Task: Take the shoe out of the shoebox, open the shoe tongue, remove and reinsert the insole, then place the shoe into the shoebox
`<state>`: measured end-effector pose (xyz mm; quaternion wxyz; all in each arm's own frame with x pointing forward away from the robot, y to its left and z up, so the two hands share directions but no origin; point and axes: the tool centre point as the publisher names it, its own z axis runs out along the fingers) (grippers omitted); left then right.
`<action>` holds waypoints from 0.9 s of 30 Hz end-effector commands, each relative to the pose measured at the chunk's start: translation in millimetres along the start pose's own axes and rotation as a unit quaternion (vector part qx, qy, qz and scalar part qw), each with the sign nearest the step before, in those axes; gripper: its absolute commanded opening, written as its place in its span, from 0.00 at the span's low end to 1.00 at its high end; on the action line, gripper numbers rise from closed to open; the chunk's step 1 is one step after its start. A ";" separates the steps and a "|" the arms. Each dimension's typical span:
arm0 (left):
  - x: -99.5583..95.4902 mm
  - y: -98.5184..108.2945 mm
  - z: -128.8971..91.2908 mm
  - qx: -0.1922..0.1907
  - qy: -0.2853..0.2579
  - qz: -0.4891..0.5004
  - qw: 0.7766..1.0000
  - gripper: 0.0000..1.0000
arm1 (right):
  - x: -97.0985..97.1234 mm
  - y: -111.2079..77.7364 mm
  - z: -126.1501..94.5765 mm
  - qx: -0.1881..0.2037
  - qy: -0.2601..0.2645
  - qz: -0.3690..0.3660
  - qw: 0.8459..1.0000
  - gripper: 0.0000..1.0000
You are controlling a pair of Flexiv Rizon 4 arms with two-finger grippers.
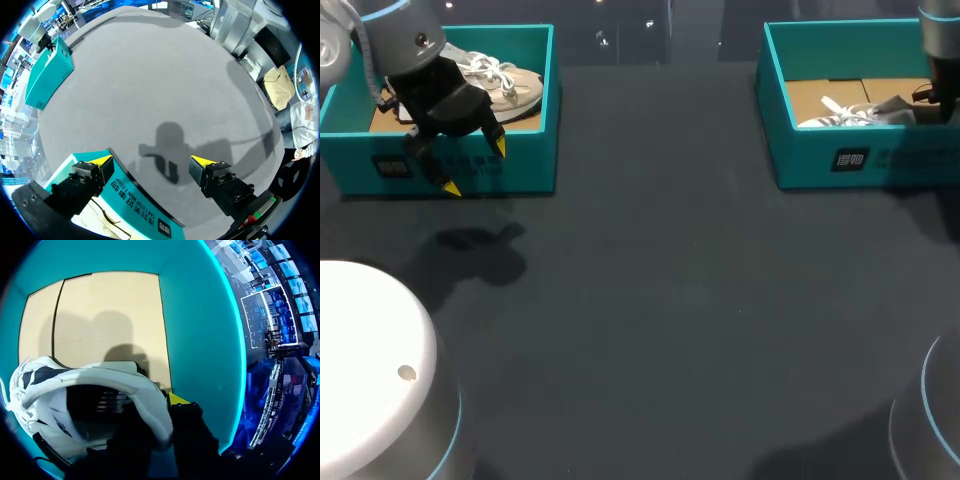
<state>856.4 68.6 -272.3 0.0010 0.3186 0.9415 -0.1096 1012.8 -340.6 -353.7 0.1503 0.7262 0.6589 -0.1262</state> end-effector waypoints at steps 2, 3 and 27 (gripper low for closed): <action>-0.4 0.1 0.1 -0.001 0.001 0.000 1.000 1.00 | 1.7 1.0 -0.3 0.002 0.002 0.001 1.000 0.24; -0.4 0.1 0.1 -0.001 0.001 0.000 1.000 1.00 | 1.9 0.9 -1.0 0.002 0.003 0.001 1.000 0.28; -0.4 0.1 0.1 -0.001 0.001 0.000 1.000 1.00 | 0.0 -5.5 -45.1 -0.005 0.032 0.009 0.999 0.81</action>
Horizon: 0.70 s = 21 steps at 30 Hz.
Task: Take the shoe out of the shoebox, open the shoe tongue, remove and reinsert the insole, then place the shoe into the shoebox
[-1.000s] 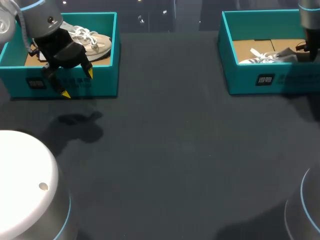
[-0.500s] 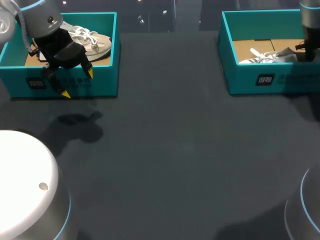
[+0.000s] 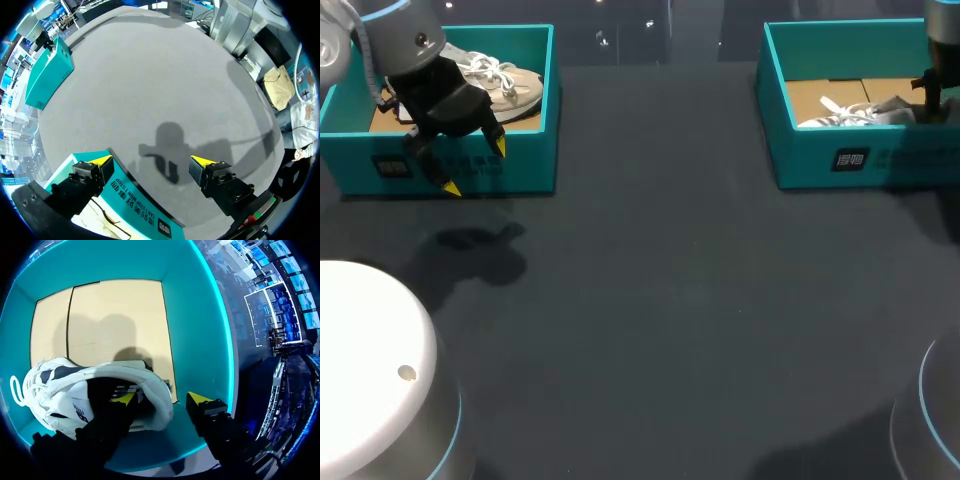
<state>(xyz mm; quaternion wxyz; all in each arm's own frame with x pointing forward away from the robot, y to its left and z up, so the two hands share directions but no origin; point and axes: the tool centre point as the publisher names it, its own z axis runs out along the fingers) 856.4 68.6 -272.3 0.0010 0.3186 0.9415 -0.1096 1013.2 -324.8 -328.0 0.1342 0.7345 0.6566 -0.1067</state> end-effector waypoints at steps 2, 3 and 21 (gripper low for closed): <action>-0.4 0.1 0.1 -0.001 0.001 0.000 1.000 1.00 | -4.3 -7.8 -25.2 -0.007 0.013 0.002 1.000 0.85; -0.4 0.1 0.1 -0.001 0.001 0.000 1.000 1.00 | -4.3 -8.8 -30.3 -0.006 0.013 0.002 1.000 0.86; -0.4 0.1 0.1 -0.001 0.001 0.000 1.000 1.00 | 9.8 -39.9 -132.7 -0.010 0.041 -0.034 0.999 1.00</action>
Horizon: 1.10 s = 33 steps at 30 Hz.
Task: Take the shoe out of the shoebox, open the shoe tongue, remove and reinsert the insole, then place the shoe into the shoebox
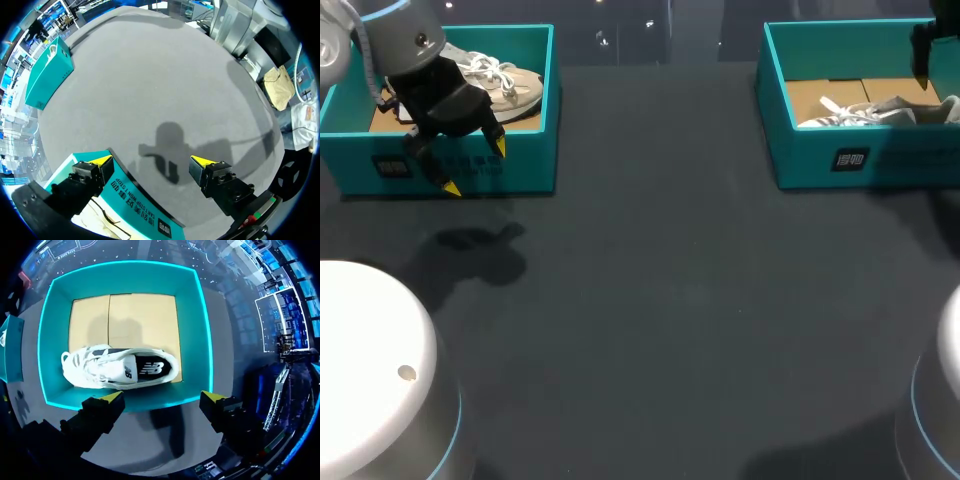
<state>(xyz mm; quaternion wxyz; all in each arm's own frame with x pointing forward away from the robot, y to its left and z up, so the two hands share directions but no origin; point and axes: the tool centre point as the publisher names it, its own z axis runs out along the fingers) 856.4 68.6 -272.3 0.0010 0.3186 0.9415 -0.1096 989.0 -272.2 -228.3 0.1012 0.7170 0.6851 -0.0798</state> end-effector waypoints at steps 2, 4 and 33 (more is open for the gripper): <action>-0.4 0.1 0.1 -0.001 0.001 0.000 1.000 1.00 | 1.2 -21.0 -28.4 -0.017 0.002 -0.007 1.000 1.00; -0.4 0.1 0.1 -0.001 0.001 0.000 1.000 1.00 | 3.7 -25.2 -36.3 -0.018 0.003 -0.008 1.000 1.00; -7.2 48.2 -38.4 0.003 0.032 0.099 0.995 1.00 | 21.3 -43.0 -71.2 -0.023 0.023 -0.027 0.999 1.00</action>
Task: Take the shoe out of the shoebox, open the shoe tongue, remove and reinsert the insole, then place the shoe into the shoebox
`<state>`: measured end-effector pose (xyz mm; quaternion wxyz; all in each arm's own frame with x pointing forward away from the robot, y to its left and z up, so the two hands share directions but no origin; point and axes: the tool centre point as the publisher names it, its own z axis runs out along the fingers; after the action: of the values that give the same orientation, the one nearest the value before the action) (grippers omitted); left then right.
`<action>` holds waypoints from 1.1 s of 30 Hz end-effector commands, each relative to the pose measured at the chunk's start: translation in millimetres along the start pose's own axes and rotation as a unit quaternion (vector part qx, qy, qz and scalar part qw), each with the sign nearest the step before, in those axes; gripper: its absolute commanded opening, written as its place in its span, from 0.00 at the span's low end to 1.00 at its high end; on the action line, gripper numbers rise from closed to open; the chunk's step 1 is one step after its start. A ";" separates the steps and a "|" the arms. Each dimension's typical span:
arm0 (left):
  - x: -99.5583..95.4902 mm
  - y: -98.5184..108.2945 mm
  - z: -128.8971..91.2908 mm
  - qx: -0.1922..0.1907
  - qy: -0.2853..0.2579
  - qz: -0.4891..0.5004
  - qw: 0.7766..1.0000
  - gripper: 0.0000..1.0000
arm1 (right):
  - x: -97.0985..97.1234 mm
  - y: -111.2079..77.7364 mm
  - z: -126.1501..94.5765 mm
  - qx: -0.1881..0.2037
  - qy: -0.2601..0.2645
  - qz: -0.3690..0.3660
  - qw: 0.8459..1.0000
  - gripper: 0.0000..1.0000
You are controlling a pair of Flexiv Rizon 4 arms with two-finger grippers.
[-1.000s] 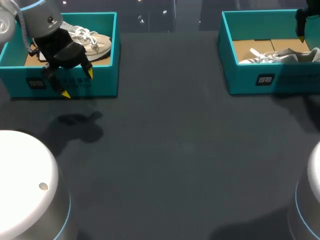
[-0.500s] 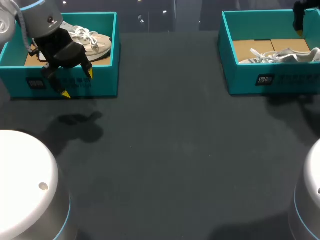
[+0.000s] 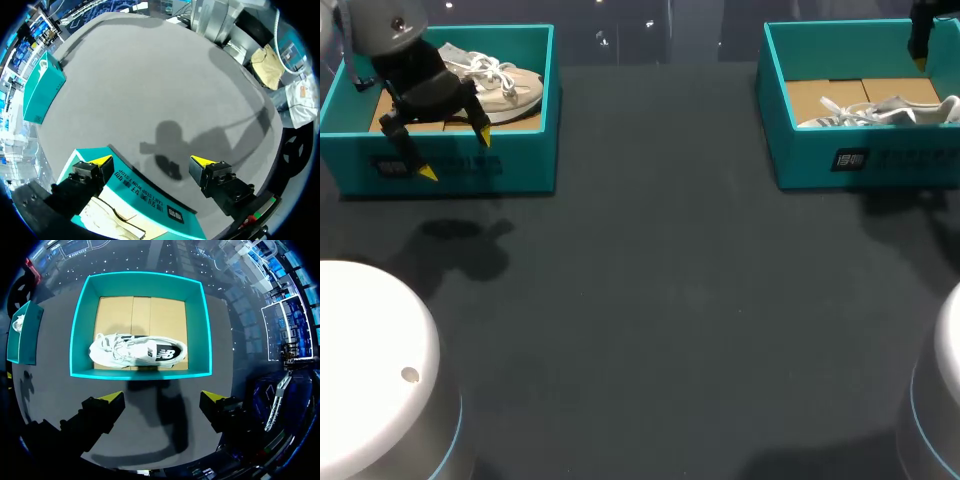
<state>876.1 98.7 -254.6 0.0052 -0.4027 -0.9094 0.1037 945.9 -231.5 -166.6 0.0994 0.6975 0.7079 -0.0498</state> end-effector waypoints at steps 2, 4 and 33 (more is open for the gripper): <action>-4.7 29.6 -18.4 -0.002 0.017 0.018 1.000 1.00 | -0.4 -0.4 -0.2 0.000 0.000 0.000 1.000 1.00; -5.4 42.2 -22.0 -0.006 0.021 0.021 1.000 1.00 | -0.4 -0.4 -0.2 0.000 0.000 0.000 1.000 1.00; -43.5 222.4 -87.4 -0.062 0.042 0.126 0.989 1.00 | -0.4 -0.4 -0.2 0.000 0.000 0.000 1.000 1.00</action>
<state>1046.9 219.0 -208.3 -0.0138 -0.5113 -0.8592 0.0134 945.9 -231.8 -166.6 0.0995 0.6976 0.7078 -0.0497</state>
